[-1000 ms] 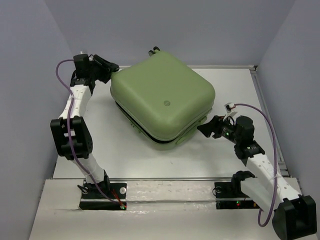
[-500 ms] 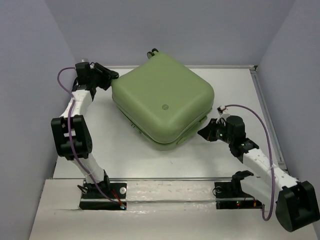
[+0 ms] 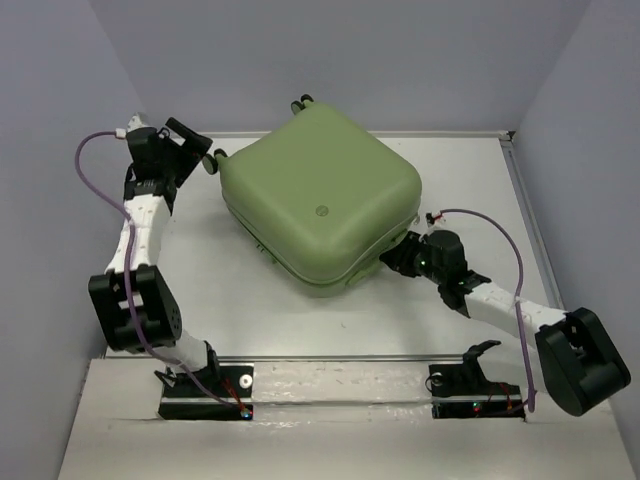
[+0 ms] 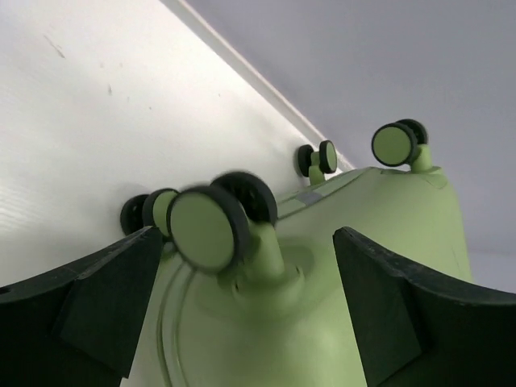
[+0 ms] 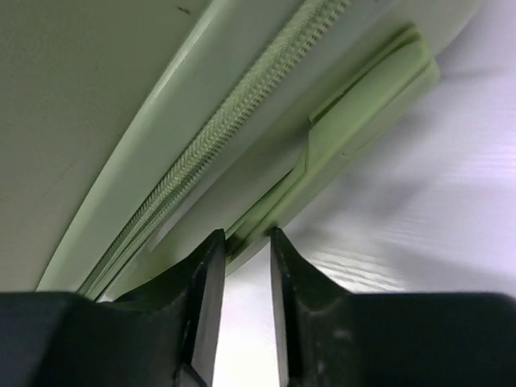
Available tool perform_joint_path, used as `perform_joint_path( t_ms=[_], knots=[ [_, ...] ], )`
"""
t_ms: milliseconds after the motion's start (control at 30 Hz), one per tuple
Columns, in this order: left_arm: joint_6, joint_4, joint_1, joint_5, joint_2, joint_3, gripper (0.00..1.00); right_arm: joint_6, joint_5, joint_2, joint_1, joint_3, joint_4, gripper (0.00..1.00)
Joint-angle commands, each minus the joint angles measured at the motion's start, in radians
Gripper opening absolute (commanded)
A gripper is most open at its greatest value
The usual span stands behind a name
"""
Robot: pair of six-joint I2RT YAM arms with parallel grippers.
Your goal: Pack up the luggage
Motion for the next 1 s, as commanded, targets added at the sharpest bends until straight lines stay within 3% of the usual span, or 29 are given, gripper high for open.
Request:
perform_joint_path(
  t_ms=[0,200,300,367,467,567,667,733,800,967],
  knots=[
    [0.046,0.075,0.014,-0.153,-0.268,-0.127,0.99,0.106,0.057,0.097,0.087,0.0,0.239,0.24],
    [-0.038,0.17,0.014,-0.106,-0.552,-0.521,0.95,0.106,0.056,0.183,0.168,0.078,0.292,0.21],
    [-0.041,0.172,0.016,-0.103,-0.684,-0.716,0.9,0.065,0.034,0.196,0.202,0.13,0.25,0.3],
    [-0.049,0.166,0.018,-0.107,-0.744,-0.837,0.81,0.023,0.025,0.142,0.202,0.13,0.189,0.46],
    [-0.049,0.158,0.018,-0.057,-0.819,-0.914,0.7,-0.113,0.094,0.005,0.202,0.11,0.03,0.54],
    [-0.044,0.14,0.017,0.001,-0.847,-0.974,0.59,-0.236,0.157,-0.121,0.164,0.084,-0.101,0.5],
    [-0.05,0.138,0.018,0.066,-0.867,-1.003,0.49,-0.302,0.143,-0.159,0.032,0.075,-0.12,0.42],
    [-0.053,0.139,0.018,0.095,-0.876,-1.013,0.46,-0.362,0.12,-0.113,-0.069,0.107,-0.113,0.34],
    [-0.05,0.136,0.013,0.133,-0.887,-1.026,0.43,-0.423,0.1,-0.059,-0.094,0.134,-0.064,0.31],
    [-0.046,0.11,-0.07,0.126,-0.912,-1.02,0.41,-0.63,-0.03,0.106,-0.094,0.224,0.014,0.34]
  ],
)
